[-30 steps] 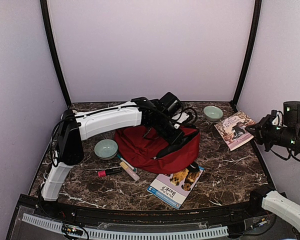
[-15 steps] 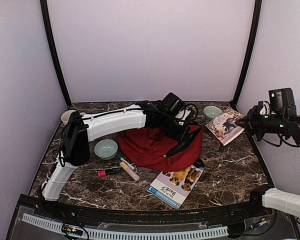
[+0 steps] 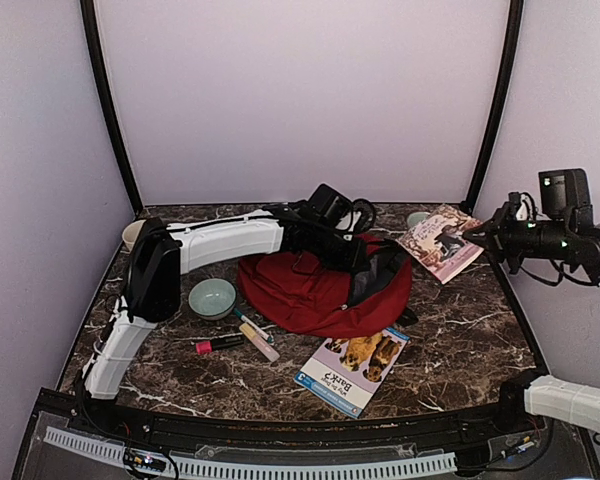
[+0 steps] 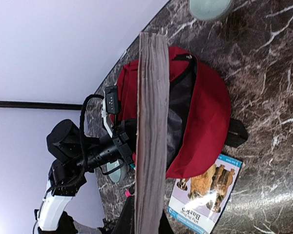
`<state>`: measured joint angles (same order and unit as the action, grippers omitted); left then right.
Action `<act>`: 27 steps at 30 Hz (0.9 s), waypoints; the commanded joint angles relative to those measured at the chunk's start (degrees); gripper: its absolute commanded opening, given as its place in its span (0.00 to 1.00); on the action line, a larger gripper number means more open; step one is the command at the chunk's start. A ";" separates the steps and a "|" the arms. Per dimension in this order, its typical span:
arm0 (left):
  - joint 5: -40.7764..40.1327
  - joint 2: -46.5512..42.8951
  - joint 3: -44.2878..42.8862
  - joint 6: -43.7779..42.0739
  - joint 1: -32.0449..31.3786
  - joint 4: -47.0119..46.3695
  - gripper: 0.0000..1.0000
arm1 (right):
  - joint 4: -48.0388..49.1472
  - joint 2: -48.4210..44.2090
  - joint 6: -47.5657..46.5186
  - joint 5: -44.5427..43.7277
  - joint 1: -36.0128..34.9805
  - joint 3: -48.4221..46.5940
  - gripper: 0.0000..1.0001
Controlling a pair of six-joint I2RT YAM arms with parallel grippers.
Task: Pack the student bag
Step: Open the largest pocket of the student bag, then place the book in the largest pocket of the bag.
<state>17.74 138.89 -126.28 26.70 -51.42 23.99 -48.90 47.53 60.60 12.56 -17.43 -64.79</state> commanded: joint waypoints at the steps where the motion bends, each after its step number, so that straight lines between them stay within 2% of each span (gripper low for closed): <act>1: -0.40 -9.91 12.13 1.29 -0.62 -5.44 0.00 | 4.27 -1.73 5.12 8.70 -0.06 5.13 0.00; 3: -1.48 -13.32 18.22 2.16 -0.53 -8.72 0.00 | 3.42 -3.21 6.44 8.09 -0.28 6.07 0.00; 6: -3.44 -15.29 20.37 3.71 -0.52 -8.74 0.00 | 3.22 -5.84 8.40 7.44 -0.43 6.99 0.00; 11: -3.68 -15.32 19.82 5.63 -0.52 -9.26 0.00 | 6.00 -6.87 11.58 11.78 -1.14 9.43 0.00; 16: -3.78 -15.04 18.94 7.79 -0.52 -12.09 0.00 | 5.42 -6.22 10.92 13.29 -2.08 7.88 0.00; 20: -3.26 -13.34 15.58 8.21 -0.52 -11.82 0.00 | 6.36 -6.29 12.06 14.92 -2.43 8.94 0.00; 27: -1.14 -11.94 12.39 9.41 -0.52 -11.25 0.00 | 8.35 -5.80 14.71 10.07 -3.00 12.01 0.00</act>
<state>14.79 127.55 -111.77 34.98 -51.66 13.50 -45.10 41.56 73.30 25.34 -19.90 -54.28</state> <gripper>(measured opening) 0.026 0.052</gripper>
